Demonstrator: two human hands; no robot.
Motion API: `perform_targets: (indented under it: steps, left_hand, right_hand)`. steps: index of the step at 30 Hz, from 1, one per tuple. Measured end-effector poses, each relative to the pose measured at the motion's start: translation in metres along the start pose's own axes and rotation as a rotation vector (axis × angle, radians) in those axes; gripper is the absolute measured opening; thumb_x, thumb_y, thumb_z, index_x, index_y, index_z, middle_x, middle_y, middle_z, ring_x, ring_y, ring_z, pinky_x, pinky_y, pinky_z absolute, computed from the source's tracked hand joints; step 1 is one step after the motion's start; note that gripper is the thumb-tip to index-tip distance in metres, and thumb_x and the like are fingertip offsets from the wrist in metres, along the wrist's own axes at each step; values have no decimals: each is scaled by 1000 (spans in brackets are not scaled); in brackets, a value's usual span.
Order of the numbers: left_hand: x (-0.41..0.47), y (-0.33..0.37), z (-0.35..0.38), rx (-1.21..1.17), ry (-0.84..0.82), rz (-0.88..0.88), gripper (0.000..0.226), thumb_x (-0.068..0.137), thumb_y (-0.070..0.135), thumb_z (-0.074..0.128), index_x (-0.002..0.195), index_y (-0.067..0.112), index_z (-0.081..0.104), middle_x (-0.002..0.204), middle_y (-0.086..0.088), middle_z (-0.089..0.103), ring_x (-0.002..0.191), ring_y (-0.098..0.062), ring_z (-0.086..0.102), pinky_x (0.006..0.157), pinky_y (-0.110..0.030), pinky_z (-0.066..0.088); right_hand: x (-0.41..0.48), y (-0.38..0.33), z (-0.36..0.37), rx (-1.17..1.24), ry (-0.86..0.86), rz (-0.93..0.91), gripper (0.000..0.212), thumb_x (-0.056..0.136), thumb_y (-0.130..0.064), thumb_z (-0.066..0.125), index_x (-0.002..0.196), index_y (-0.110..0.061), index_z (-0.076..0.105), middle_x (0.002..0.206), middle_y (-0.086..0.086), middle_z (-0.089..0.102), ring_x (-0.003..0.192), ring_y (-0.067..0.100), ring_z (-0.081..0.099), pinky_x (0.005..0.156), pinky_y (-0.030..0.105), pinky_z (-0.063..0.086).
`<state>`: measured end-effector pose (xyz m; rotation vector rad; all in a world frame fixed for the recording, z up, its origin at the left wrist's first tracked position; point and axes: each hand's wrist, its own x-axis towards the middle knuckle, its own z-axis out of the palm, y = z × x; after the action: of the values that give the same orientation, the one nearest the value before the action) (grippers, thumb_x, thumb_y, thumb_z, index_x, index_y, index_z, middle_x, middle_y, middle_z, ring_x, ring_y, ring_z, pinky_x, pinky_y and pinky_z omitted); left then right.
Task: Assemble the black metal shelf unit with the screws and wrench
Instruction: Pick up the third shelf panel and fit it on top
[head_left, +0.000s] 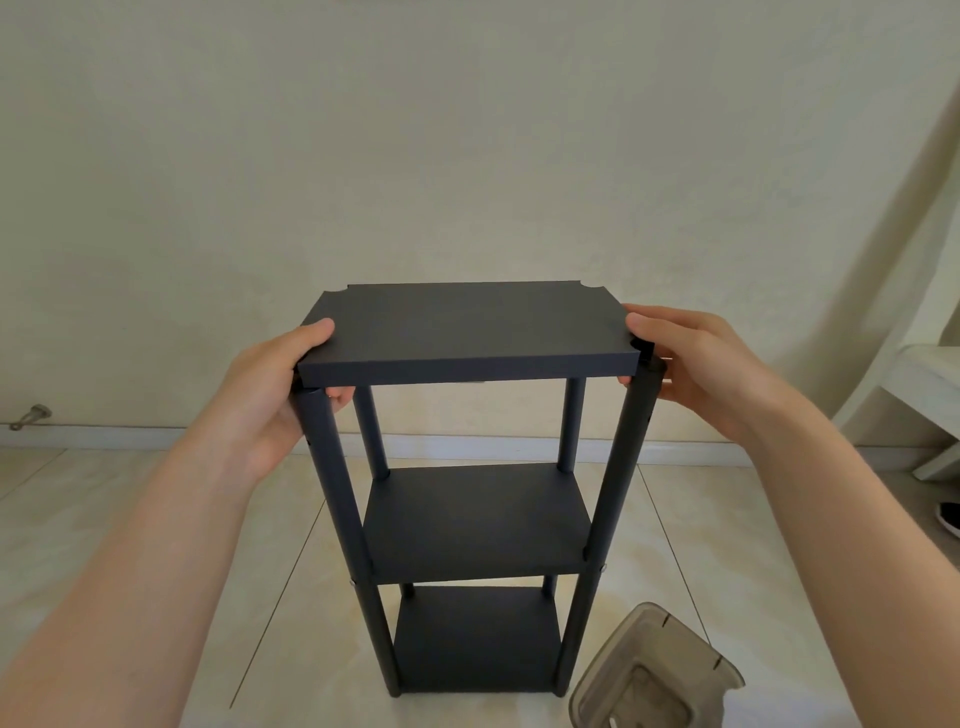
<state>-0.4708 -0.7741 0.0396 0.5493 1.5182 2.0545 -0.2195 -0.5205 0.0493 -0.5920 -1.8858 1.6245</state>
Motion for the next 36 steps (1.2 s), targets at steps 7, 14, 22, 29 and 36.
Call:
perform_targets:
  steps: [7, 14, 22, 29, 36]
  left_hand:
    - [-4, 0, 2, 58, -6, 5, 20, 98, 27, 64, 95, 8, 68, 64, -6, 57, 46, -15, 50, 62, -30, 59]
    - [-5, -2, 6, 151, 27, 31, 17, 97, 26, 66, 101, 10, 68, 73, -1, 62, 43, -13, 47, 61, -27, 59]
    - [-6, 1, 2, 148, -33, 21, 19, 93, 30, 71, 85, 14, 70, 66, -2, 57, 42, -14, 42, 74, -38, 45]
    - [0, 5, 5, 152, -19, -23, 22, 90, 32, 74, 88, 11, 66, 61, 0, 57, 42, -13, 42, 63, -31, 48]
    - [1, 7, -8, 87, -163, -73, 30, 99, 37, 58, 108, 10, 67, 68, -1, 56, 49, -17, 45, 68, -34, 50]
  right_hand:
    - [2, 1, 9, -29, 47, -11, 23, 98, -25, 53, 116, -21, 68, 69, -1, 61, 59, 19, 54, 64, 30, 50]
    - [9, 4, 23, -239, 241, -96, 26, 99, -26, 44, 100, -24, 70, 58, -13, 54, 46, 14, 49, 51, 18, 44]
    - [7, 6, 14, 99, 200, 169, 17, 93, -19, 63, 86, -4, 64, 55, 1, 58, 46, 16, 55, 47, 27, 49]
    - [10, 14, 11, 134, 163, 269, 17, 89, -19, 65, 92, -3, 64, 66, 7, 66, 56, 21, 64, 58, 33, 56]
    - [10, 16, 10, 261, 145, 323, 14, 87, -17, 65, 95, -6, 60, 68, 5, 63, 55, 19, 59, 55, 31, 52]
